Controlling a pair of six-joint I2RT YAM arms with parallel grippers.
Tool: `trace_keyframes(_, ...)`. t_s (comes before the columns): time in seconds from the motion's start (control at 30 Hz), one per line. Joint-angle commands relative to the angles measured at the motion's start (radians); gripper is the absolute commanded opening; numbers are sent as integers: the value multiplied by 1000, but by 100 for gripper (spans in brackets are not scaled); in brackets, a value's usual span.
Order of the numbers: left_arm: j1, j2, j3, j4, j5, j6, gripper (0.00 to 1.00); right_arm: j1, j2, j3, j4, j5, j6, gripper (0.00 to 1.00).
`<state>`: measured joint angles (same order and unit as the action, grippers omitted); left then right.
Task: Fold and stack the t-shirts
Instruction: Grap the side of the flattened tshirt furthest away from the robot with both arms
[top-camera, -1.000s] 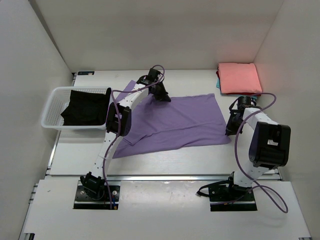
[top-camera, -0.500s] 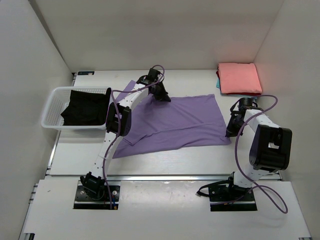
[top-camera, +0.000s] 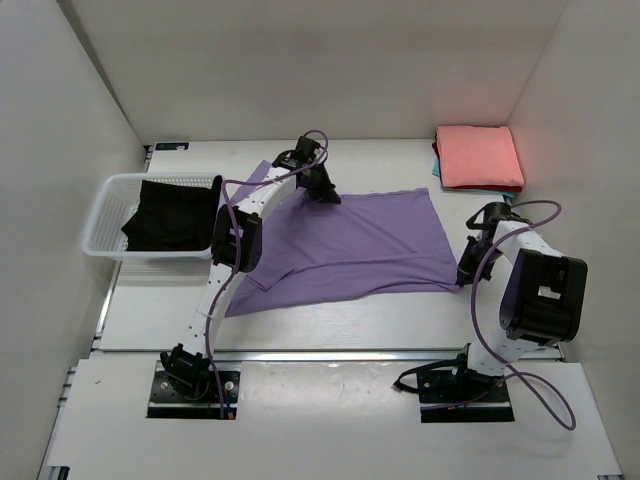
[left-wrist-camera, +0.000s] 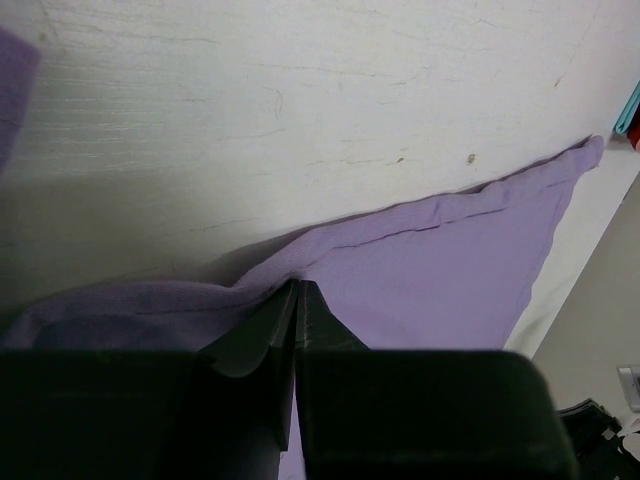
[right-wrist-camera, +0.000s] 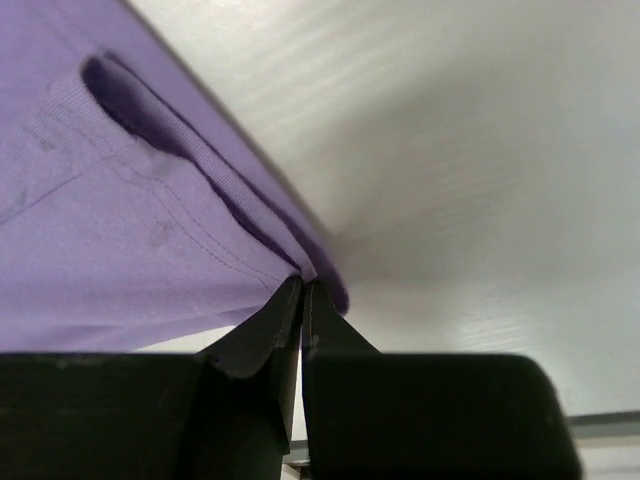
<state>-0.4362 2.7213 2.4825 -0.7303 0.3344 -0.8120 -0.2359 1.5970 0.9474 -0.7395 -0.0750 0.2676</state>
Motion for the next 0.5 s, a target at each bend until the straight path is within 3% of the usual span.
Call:
trace_keyframes(0.0, 21, -2, 13, -53, -35, 20, 15, -26, -46, -6, -37, 63, 4, 0)
trace_keyframes(0.4, 31, 2, 27, -72, -6, 54, 17, -54, 3, 54, -72, 56, -28, 0)
trace_keyframes(0.47, 25, 3, 41, -58, 8, 54, 20, -48, 15, 70, -90, 35, -27, 10)
